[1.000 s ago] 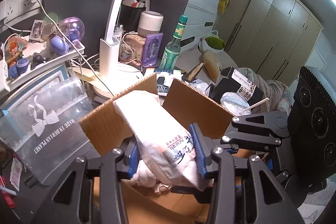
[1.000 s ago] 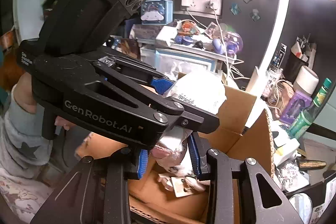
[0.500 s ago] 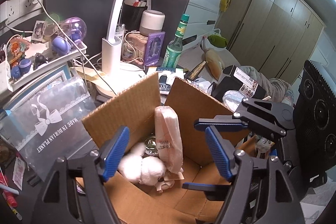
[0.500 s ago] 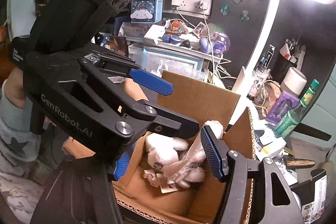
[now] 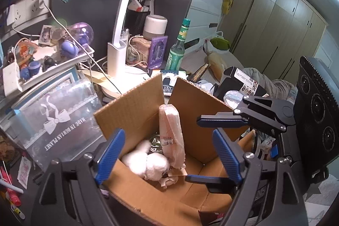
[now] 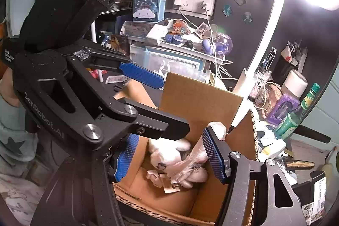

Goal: Organize objects
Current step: 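Withdraw both grippers from the box back over the desk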

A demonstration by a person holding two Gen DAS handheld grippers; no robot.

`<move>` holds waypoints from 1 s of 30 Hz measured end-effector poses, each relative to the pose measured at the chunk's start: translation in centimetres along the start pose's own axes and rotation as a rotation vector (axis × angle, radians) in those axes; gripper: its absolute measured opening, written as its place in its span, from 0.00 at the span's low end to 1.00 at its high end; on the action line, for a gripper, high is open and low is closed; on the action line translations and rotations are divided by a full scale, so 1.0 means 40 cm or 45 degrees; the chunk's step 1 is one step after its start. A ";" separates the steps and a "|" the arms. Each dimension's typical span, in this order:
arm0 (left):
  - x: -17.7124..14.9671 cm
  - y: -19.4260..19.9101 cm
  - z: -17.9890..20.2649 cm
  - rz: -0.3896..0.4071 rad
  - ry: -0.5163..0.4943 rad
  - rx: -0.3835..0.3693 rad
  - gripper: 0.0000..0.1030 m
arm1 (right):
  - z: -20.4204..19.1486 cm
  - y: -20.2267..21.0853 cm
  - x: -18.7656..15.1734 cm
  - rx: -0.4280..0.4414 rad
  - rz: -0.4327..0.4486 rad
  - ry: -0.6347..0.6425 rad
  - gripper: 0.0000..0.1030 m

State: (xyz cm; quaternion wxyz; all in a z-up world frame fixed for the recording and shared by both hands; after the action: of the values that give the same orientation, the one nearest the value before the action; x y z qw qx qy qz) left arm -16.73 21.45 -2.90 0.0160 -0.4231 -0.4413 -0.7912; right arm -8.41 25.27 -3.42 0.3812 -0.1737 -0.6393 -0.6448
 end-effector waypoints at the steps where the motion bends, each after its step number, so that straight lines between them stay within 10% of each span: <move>1: -0.002 0.008 -0.002 0.005 0.002 -0.001 0.80 | -0.005 0.002 0.002 -0.002 0.001 0.004 0.57; 17: -0.155 0.239 -0.161 0.142 0.117 0.135 0.91 | -0.265 -0.023 0.086 0.175 0.052 0.132 0.57; 30: -0.409 0.333 -0.370 0.197 0.377 0.274 1.00 | -0.478 -0.268 0.009 0.355 -0.138 0.119 0.56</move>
State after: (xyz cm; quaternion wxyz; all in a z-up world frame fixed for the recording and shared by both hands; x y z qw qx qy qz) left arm -10.62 -2.89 -8.69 0.1866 -0.3306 -0.4824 -0.7894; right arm -11.29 5.73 -12.91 0.3957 -0.0540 -0.7127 -0.5767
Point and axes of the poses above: each gripper's, at about its wrist camera, not at the fingertips, and y roughly against the way its jaws point, z to its right, x to its top, the point moved 7 cm from there along -y, roughly the way its jaws point, and after that the axes turned 2 degrees about -z, right-handed, at the moved point
